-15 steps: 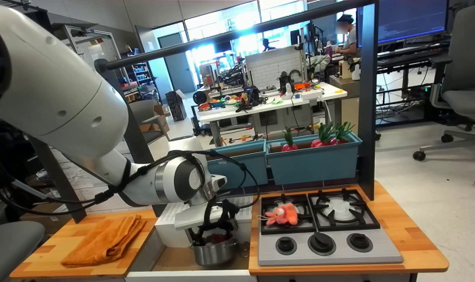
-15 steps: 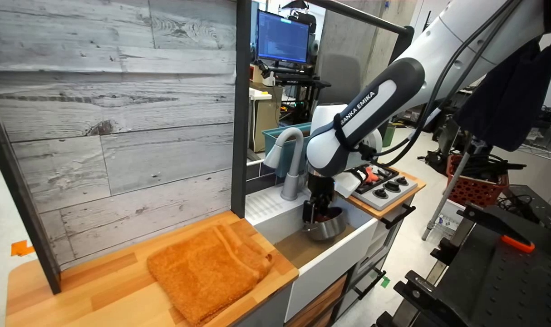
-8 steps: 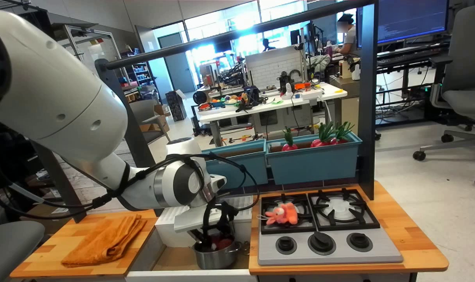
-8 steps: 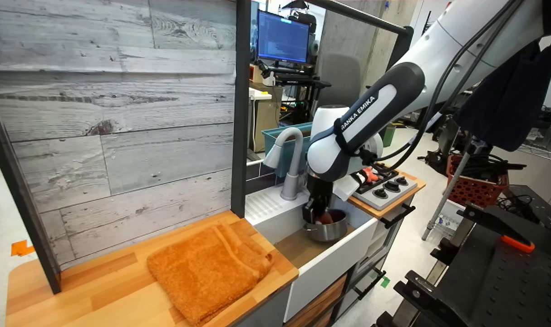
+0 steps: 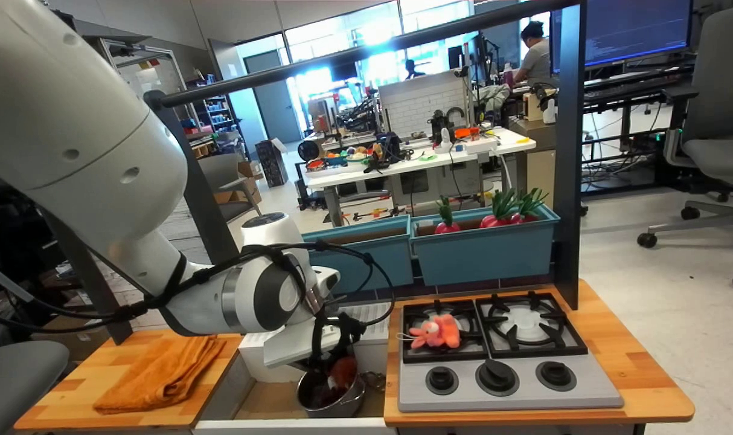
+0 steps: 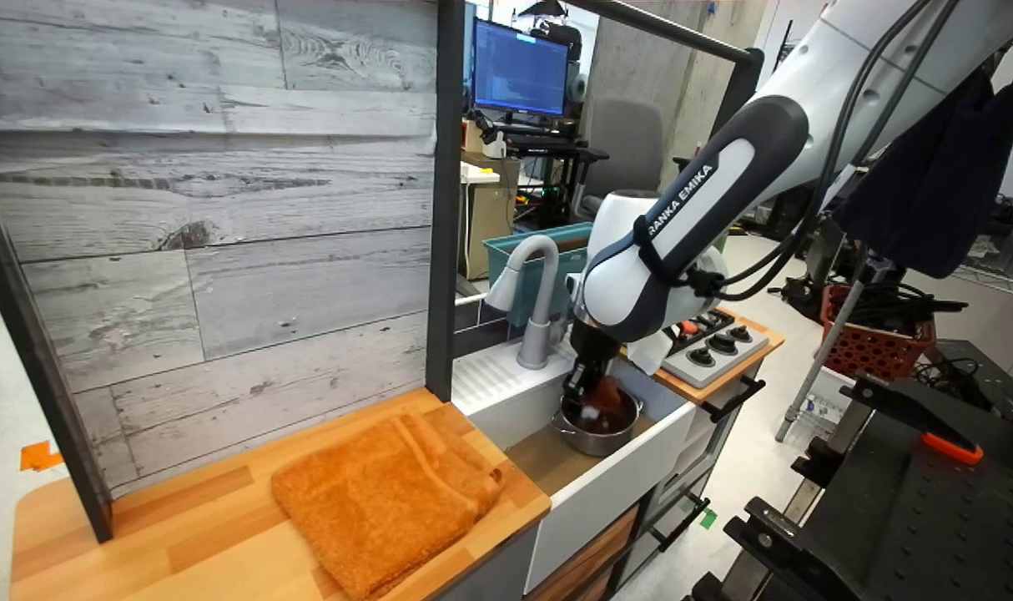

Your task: Use the towel to wipe the left side of the countertop, remove two plush toys from the silver pot and put them on the stove, place one plush toy from the pot on the left side of the countertop

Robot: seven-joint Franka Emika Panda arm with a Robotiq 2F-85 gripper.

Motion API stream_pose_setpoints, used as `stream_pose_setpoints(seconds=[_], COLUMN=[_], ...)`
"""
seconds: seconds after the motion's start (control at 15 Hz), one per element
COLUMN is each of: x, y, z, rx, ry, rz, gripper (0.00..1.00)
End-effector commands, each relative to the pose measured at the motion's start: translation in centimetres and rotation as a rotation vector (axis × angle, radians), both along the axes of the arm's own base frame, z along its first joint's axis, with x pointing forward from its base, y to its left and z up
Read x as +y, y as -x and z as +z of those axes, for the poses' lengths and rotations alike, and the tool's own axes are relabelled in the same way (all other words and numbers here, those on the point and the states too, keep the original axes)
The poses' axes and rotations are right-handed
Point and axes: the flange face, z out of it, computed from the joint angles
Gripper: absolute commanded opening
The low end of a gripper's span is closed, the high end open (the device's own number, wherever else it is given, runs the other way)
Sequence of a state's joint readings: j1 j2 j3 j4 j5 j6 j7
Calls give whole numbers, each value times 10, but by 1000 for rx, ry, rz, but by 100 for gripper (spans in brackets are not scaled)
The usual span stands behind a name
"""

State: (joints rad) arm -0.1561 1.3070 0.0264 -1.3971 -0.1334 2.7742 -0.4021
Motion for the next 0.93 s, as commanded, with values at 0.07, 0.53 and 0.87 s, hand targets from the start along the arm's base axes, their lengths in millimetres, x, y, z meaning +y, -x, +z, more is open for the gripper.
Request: stream_pose_setpoints(seconds=[0.07,0.53,0.87], x=[0,-15,-65], y=[22,50,39], z=[66,141,179], rx=[-114,-133,-222], ry=[-60,-157,-153], rz=[111,196,-18], gripper=[1,1,1])
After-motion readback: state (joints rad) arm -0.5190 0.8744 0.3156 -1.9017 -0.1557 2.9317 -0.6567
